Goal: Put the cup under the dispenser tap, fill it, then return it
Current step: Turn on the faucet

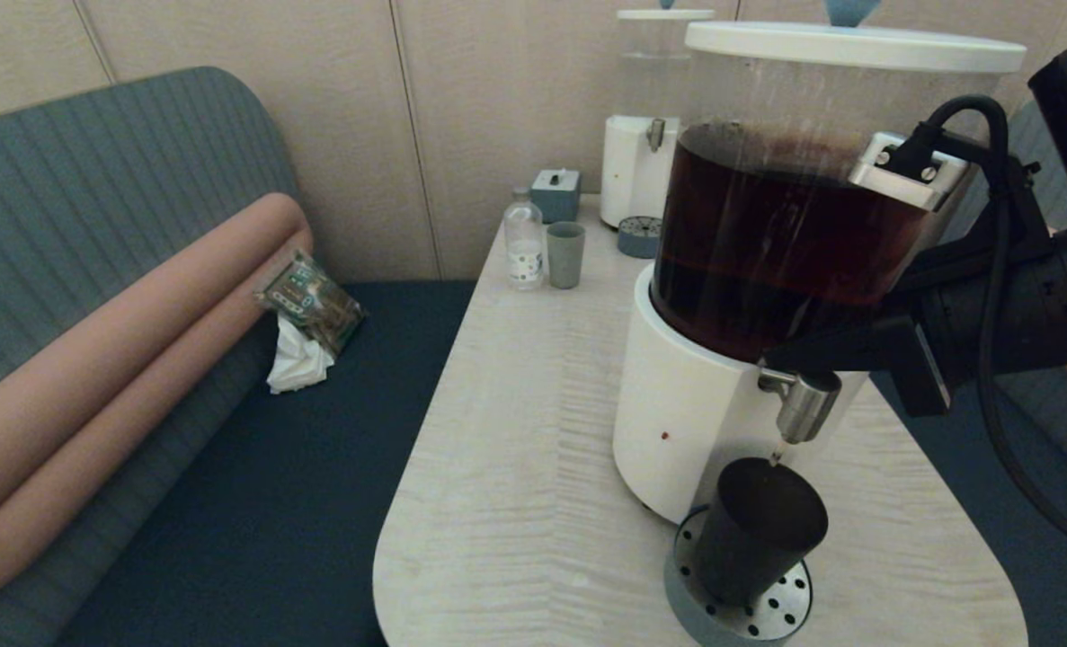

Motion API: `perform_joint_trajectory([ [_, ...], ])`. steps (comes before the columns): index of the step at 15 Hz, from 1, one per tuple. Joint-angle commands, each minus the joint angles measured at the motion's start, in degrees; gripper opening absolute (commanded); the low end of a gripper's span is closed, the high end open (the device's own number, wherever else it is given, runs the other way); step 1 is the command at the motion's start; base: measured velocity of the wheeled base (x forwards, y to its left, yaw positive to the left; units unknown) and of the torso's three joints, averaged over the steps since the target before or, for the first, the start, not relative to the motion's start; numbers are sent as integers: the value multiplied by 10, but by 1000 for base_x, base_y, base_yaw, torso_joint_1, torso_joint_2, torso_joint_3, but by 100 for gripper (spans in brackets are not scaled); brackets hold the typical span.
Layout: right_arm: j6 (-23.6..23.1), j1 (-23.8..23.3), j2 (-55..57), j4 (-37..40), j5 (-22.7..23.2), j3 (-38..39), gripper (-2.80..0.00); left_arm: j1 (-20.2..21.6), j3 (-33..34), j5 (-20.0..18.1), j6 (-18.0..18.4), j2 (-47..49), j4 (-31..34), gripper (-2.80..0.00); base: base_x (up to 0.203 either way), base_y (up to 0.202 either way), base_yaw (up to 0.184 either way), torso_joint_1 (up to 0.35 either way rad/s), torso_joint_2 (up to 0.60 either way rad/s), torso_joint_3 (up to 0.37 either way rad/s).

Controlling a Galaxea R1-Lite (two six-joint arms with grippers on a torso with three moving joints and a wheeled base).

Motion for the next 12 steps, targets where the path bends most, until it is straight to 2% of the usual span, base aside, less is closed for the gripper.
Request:
perform_joint_trajectory([
  [1, 1, -6, -4, -5, 0, 5, -280, 0, 0, 0, 0, 1, 0, -280, 0, 0, 0, 0, 0, 0],
  [4, 0, -19, -11, -20, -1, 19, -280, 0, 0, 0, 0, 1, 0, -280, 0, 0, 0, 0, 0, 0],
  [12, 1, -19, -36, -19, -2, 36, -280, 0, 0, 0, 0, 1, 0, -280, 0, 0, 0, 0, 0, 0],
])
